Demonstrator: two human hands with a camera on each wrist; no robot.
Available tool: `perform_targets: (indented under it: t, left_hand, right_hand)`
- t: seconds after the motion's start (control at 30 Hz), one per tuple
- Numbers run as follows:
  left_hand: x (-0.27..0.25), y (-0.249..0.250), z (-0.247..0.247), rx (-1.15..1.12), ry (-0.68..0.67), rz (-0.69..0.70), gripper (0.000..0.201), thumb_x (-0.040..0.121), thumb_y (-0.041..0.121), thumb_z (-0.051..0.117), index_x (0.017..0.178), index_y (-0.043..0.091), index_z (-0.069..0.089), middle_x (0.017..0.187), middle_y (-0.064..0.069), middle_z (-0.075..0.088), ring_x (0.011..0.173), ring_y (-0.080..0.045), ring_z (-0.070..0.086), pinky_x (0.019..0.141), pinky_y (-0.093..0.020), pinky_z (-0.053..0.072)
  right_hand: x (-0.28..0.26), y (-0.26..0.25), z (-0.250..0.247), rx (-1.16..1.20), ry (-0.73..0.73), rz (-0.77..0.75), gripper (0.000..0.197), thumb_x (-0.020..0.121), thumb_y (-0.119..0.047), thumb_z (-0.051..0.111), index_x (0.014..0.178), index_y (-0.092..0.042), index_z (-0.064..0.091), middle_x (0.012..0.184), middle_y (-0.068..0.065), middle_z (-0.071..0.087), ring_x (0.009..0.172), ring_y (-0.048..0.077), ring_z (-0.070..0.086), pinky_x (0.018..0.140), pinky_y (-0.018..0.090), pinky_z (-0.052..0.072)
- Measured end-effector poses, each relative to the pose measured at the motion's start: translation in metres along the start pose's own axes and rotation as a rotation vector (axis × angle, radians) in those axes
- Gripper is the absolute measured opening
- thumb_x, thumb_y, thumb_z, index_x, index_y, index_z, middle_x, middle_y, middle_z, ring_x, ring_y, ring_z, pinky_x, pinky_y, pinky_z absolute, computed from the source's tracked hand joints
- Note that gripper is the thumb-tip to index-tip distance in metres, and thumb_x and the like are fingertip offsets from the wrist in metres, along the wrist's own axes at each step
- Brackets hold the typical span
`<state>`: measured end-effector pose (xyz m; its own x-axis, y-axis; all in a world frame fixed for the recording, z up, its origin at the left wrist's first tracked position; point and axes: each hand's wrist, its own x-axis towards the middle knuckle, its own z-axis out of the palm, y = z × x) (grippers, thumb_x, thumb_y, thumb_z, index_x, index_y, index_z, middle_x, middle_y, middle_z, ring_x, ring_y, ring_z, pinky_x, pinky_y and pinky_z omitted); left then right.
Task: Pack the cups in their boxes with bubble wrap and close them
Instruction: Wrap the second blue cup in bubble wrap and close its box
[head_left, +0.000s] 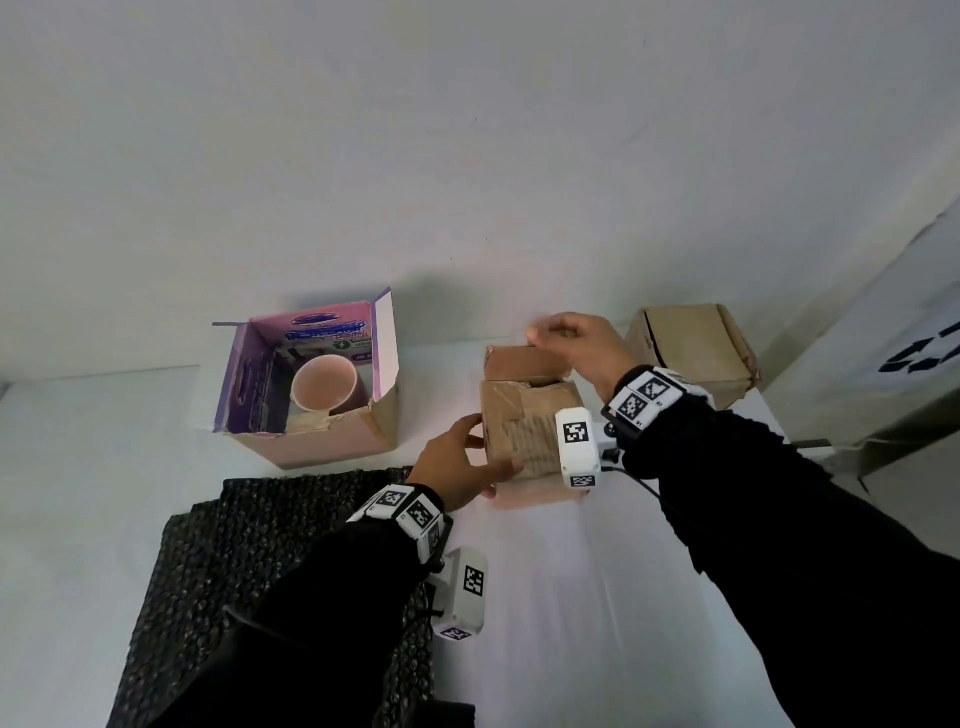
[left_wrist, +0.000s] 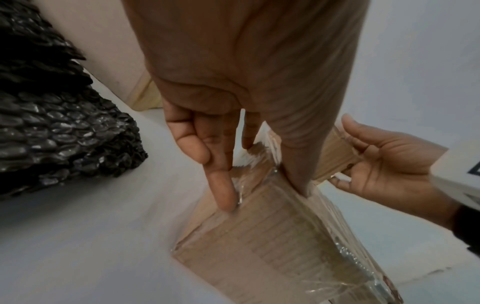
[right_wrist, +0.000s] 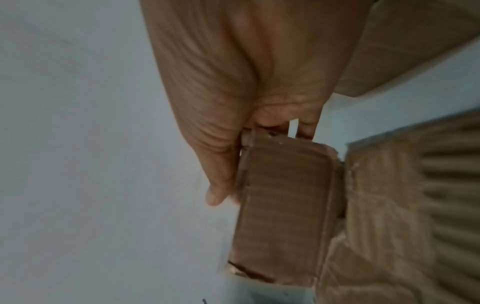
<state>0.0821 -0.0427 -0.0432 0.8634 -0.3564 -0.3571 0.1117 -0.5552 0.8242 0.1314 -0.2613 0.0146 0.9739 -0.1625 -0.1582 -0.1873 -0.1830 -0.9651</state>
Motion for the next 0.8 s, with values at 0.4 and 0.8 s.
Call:
perform_targets:
  t: [0.4, 0.8]
  left_hand:
    - [-0.003, 0.008, 0.006, -0.270, -0.010, -0.140, 0.070, 0.073, 0.033, 0.083, 0.130, 0.016, 0.046, 0.102, -0.002, 0.072, 0.070, -0.024, 0.073, 0.050, -0.023, 0.046]
    - [-0.005, 0.000, 0.014, -0.294, 0.040, -0.142, 0.035, 0.085, 0.016, 0.063, 0.117, 0.006, 0.055, 0.091, -0.010, 0.073, 0.071, -0.024, 0.073, 0.060, -0.027, 0.047]
  right_hand:
    - [-0.077, 0.024, -0.002, -0.563, -0.094, -0.430, 0.006, 0.084, -0.026, 0.072, 0.090, -0.027, 0.074, 0.089, -0.013, 0.073, 0.082, -0.002, 0.066, 0.082, 0.018, 0.051]
    - [-0.123, 0.093, 0.003, -0.988, -0.031, -0.831, 0.036, 0.089, -0.031, 0.060, 0.118, -0.011, 0.066, 0.126, 0.005, 0.063, 0.118, 0.021, 0.057, 0.101, 0.035, 0.044]
